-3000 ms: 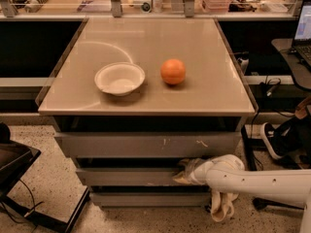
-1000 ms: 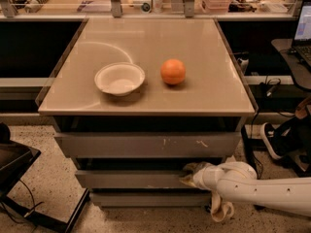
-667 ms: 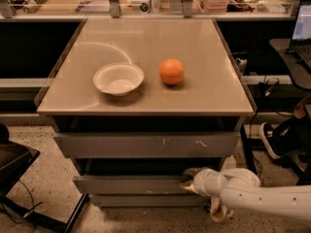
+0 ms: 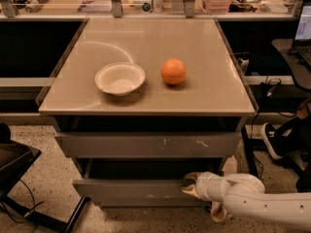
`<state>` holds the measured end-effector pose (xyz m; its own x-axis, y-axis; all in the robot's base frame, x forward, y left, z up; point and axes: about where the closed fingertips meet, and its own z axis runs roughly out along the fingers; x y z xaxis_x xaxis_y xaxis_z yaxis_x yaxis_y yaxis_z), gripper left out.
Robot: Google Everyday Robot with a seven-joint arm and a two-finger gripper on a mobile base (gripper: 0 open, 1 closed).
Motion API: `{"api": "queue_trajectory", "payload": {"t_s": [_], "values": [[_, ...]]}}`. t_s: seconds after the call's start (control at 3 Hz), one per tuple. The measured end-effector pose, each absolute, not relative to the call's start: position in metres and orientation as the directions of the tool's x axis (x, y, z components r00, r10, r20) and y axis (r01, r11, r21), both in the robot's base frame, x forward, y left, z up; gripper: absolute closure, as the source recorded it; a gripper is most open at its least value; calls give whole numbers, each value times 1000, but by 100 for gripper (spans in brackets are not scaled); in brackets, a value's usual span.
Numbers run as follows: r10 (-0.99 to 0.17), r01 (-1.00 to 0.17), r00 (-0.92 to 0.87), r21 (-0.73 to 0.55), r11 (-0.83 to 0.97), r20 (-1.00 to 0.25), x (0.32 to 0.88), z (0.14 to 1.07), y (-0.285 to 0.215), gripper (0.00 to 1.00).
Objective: Open middle drawer
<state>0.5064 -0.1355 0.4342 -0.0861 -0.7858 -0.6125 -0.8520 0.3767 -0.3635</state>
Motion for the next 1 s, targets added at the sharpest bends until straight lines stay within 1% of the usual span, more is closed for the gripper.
{"api": "queue_trajectory", "payload": {"t_s": [0.67,1.0], "values": [[-798,-856,-91,-363,369,-595,507,430,-140,100],[-806,-861,-75,-369,350,-588,495,427,-143,100]]}}
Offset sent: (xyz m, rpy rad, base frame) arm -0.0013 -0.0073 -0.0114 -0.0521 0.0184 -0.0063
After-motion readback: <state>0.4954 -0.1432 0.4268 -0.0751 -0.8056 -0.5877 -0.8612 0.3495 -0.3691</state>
